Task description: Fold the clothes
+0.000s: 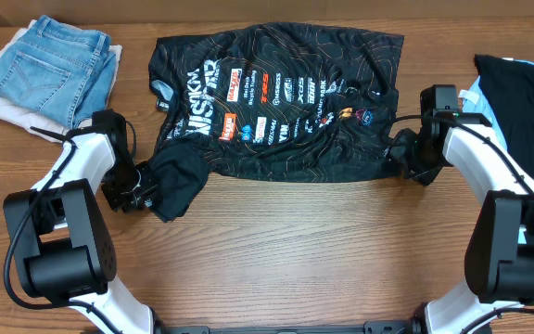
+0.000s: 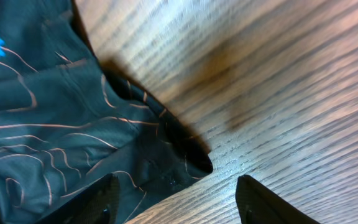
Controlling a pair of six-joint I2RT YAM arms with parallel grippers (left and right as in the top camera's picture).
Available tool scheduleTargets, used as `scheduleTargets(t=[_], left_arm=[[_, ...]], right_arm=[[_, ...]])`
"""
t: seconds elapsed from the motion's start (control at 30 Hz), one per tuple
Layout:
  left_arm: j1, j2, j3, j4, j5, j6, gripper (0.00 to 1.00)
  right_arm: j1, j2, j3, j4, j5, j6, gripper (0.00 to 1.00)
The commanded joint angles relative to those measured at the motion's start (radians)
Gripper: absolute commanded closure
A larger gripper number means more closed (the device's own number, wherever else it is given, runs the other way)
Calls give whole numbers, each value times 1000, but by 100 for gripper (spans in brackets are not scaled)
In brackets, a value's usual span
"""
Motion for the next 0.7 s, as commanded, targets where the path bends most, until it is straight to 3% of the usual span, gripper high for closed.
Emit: scheduleTargets(t=[0.0,0.27,0.5,0.67], left_arm=[[4,9,-15,2,-6,1,67],[4,9,-15,2,-7,1,67],[4,9,-15,2,-6,1,68],[4,9,-15,-4,-3,1,85]], right_arm=[[-2,23,-10,22,-27,13,37],[-2,71,-10,51,-33,16,42],[-2,101,-10,60,-33,16,64],[-2,113,-7,48,-19,19,85]])
